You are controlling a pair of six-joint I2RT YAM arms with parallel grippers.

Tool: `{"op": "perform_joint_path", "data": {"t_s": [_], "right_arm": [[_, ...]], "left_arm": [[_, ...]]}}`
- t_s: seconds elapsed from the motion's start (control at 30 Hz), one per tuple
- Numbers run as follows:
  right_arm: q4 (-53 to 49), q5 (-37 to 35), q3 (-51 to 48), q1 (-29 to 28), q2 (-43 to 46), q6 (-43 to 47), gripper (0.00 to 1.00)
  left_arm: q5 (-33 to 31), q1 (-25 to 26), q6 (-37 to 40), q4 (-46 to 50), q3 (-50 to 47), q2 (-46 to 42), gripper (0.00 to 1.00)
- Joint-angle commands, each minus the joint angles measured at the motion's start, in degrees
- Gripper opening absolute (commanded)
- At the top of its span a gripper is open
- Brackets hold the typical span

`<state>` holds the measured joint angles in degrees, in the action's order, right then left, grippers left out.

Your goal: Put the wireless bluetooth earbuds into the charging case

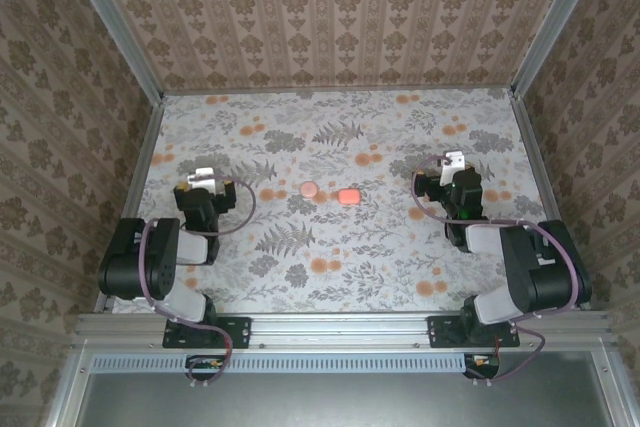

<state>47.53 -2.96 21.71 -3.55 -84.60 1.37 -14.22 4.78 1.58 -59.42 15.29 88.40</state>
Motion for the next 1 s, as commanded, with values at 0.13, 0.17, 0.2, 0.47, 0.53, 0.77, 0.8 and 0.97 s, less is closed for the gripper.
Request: {"op": "perform_joint_path", "data": {"t_s": [0.13, 0.17, 0.2, 0.47, 0.53, 0.77, 0.8, 0.97], "right_arm": [[4.6, 1.7, -0.1, 1.3, -3.0, -0.6, 1.0], [3.6, 2.3, 0.4, 1.7, -3.0, -0.9, 1.0], [3.1, 3.0, 0.8, 2.2, -3.2, -1.4, 1.0], [1.1, 3.0, 1.9, 3.7, -3.3, -3.5, 1.0], [1.1, 3.0, 1.9, 3.7, -3.4, -3.5, 1.0], [1.1, 3.0, 1.9, 3.7, -3.3, -3.5, 1.0], [1.1, 3.0, 1.9, 3.7, -3.3, -3.5, 1.0], [1.1, 3.0, 2.0, 3.7, -3.3, -3.5, 1.0]], "left_arm": [[1.7, -1.9, -0.8, 8.0, 6.6, -0.4, 1.0], [1.8, -2.0, -0.8, 7.8, 6.6, -0.3, 1.0], [1.7, -2.0, -0.7, 7.5, 6.6, -0.2, 1.0], [1.9, -2.0, -0.7, 7.7, 6.6, -0.3, 1.0], [2.0, -2.0, -0.7, 7.7, 6.5, -0.3, 1.0], [2.0, -2.0, -0.7, 7.7, 6.6, -0.3, 1.0], [1.9, -2.0, -0.7, 7.7, 6.6, -0.3, 1.0], [2.0, -2.0, -0.6, 7.7, 6.6, -0.2, 1.0]]}}
